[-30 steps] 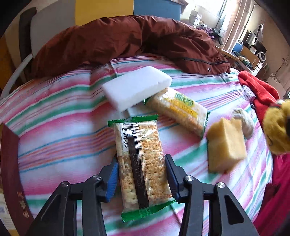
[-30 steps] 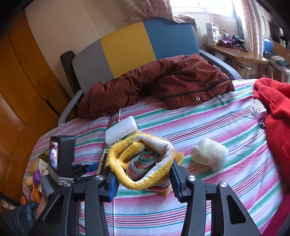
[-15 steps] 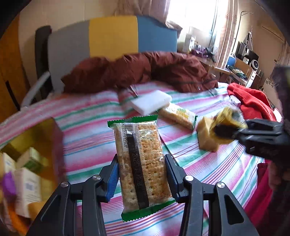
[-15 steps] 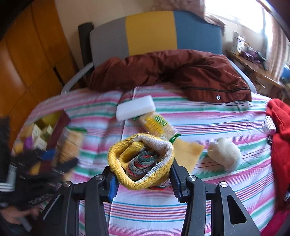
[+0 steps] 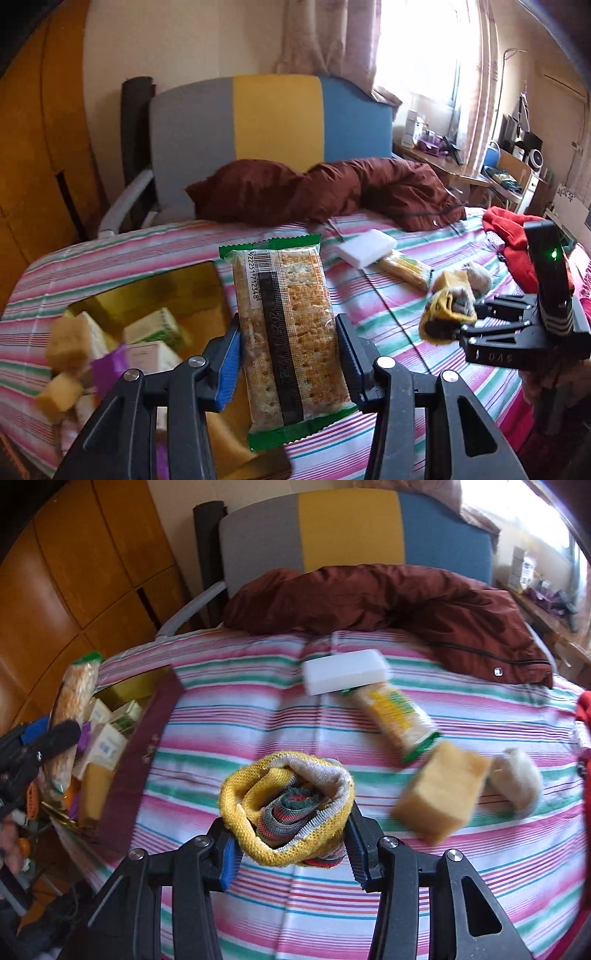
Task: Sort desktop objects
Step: 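Carry the cracker packet and yellow sock over the gold tray with both tools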
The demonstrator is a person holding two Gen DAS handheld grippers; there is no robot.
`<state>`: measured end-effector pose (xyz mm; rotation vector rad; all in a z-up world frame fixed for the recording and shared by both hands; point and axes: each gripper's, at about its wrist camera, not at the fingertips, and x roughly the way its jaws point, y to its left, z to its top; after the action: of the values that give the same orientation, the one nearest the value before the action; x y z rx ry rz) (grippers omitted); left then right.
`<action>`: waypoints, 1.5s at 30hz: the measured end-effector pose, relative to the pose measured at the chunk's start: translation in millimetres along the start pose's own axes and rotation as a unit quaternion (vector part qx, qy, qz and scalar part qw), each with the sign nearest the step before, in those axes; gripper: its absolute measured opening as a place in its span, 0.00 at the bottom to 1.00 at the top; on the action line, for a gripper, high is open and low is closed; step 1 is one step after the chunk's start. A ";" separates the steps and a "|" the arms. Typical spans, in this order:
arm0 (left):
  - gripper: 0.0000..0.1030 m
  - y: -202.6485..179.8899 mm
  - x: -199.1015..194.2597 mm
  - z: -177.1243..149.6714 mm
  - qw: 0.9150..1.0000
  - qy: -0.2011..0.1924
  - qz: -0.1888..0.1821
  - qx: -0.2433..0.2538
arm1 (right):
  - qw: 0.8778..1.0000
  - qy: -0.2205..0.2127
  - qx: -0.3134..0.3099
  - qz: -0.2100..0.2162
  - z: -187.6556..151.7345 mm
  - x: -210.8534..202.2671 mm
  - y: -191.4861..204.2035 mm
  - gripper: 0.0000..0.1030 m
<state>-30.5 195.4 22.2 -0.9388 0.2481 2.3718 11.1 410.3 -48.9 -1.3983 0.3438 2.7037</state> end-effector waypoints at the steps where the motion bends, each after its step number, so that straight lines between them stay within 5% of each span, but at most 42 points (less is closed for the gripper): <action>1: 0.46 6.1 -2.6 -1.0 1.000 -0.001 0.000 -0.005 | 1.000 0.003 -0.002 0.006 -0.3 2.5 6.9 0.46; 10: 0.46 86.0 -29.8 4.0 0.997 -0.017 -0.003 -0.073 | 0.996 0.006 -0.050 0.070 19.2 10.9 90.1 0.46; 22: 0.46 218.2 -22.9 0.1 0.985 0.007 0.054 -0.163 | 0.984 0.007 -0.115 0.133 76.9 42.3 205.0 0.47; 34: 0.46 227.1 34.5 0.1 0.982 0.065 -0.008 -0.179 | 0.975 0.051 -0.207 0.053 75.2 105.5 238.4 0.48; 45: 0.46 221.5 90.0 -0.4 0.974 0.136 -0.036 -0.180 | 0.971 0.068 -0.226 0.046 63.1 124.8 239.0 0.51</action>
<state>-209.9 53.4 -46.8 -1.4199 -0.1195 2.2582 -152.5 188.7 -76.5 -1.7173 -0.2270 2.8894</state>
